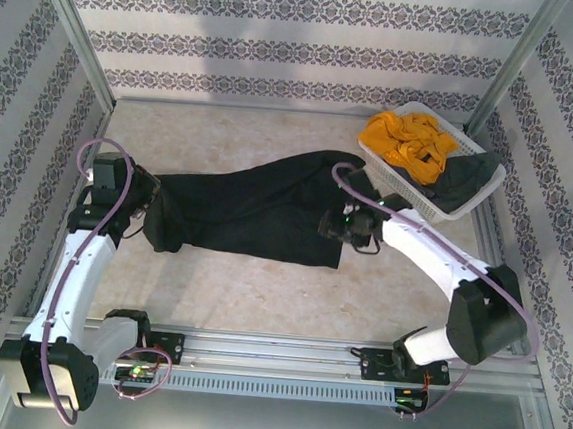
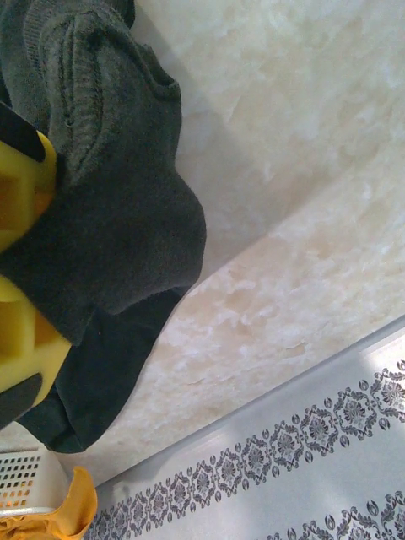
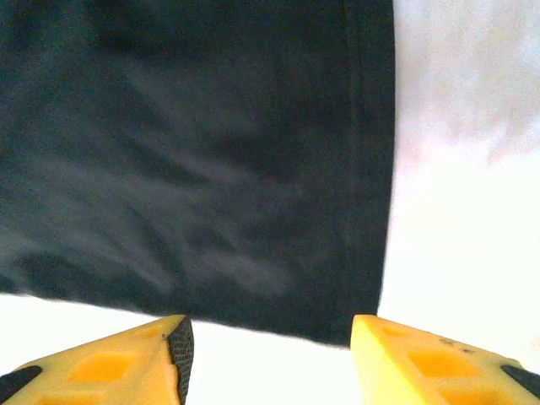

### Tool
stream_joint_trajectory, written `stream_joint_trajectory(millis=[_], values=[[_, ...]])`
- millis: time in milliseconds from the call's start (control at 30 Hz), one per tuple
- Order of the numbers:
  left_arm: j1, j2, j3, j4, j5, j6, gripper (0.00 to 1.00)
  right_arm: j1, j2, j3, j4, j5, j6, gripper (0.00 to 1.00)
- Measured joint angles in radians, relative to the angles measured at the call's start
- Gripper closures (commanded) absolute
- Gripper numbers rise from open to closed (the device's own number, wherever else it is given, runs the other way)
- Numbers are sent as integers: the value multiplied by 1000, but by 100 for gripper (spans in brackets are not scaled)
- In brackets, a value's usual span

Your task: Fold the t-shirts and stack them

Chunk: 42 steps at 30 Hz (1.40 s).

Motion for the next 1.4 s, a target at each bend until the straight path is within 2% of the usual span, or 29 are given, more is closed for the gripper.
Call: stream_joint_trajectory(millis=[300,467,533,733,767,933,1067,1267,1400], values=[[0,-1,-32,-2,0,1,100,7,191,-53,23,-3,56,46],[0,-1,-66,-2,7,3,100,18,220,-42,32,-11,62,49],[0,0,-73,-2,14,3,100,20,224,-40,27,-6,69,56],[0,2,-81,-1,30,4,100,25,246,-18,29,-27,92,97],[0,2,-82,-1,31,4,100,27,251,-6,29,-31,96,100],[0,3,-85,-1,38,4,100,23,223,26,32,-15,102,100],[0,11,-69,-9,41,3,100,-46,145,87,25,-2,68,100],[0,96,132,-34,45,2,100,-175,65,309,111,-3,-10,100],[0,86,246,-48,38,-14,100,-236,-20,357,185,-2,-27,100]])
